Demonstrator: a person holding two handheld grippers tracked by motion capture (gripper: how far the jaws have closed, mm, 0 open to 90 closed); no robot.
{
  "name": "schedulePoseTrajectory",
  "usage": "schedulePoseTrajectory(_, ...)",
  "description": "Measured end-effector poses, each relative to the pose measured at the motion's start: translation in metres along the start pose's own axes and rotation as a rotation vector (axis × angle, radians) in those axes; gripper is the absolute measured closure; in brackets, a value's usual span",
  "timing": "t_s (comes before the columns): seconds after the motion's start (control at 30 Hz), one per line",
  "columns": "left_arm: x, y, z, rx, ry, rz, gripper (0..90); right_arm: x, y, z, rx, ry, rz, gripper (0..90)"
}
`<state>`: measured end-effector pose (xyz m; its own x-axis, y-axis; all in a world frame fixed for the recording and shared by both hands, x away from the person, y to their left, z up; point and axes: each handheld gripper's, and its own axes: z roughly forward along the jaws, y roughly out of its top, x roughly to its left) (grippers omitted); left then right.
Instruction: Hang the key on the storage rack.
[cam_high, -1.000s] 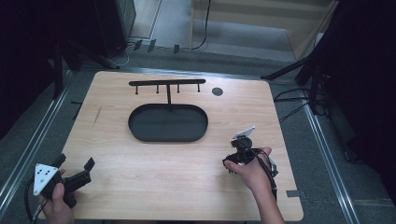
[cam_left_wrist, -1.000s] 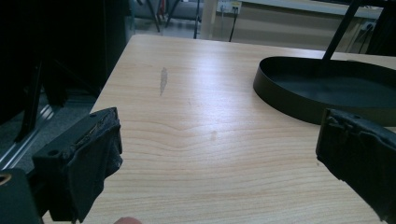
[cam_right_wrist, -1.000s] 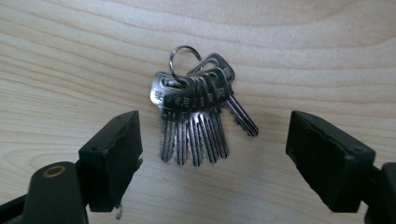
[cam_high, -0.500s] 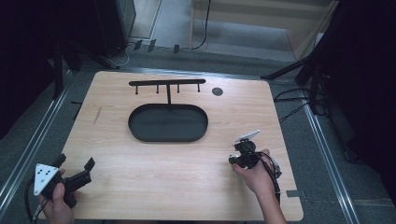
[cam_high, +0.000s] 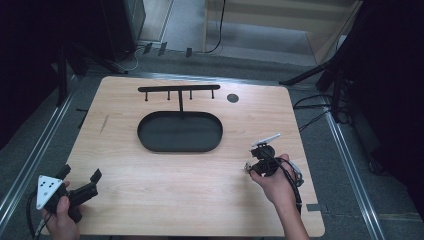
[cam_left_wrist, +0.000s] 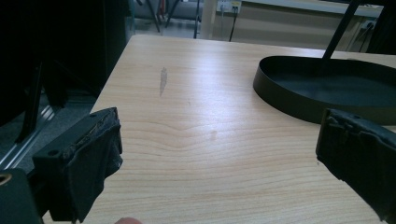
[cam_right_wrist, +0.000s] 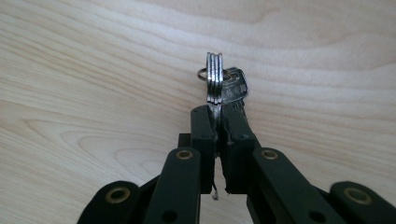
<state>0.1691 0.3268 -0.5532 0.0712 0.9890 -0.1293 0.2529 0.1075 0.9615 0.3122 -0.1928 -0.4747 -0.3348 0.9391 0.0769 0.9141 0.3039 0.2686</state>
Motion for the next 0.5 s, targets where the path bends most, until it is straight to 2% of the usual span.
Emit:
schedulePoseTrajectory(0.1, 0.000, 0.000, 0.000, 0.001, 0.000, 0.000, 0.6, 0.003, 0.005, -0.009, -0.019, 0.011, -0.009, 85.5)
schedulePoseTrajectory(0.23, 0.000, 0.000, 0.000, 0.001, 0.000, -0.001, 0.7, 0.010, 0.015, -0.017, -0.004, 0.028, -0.021, 85.6)
schedulePoseTrajectory(0.5, 0.001, 0.000, 0.000, 0.005, -0.003, -0.006, 0.7, 0.029, 0.040, -0.042, -0.038, 0.018, -0.057, 85.6)
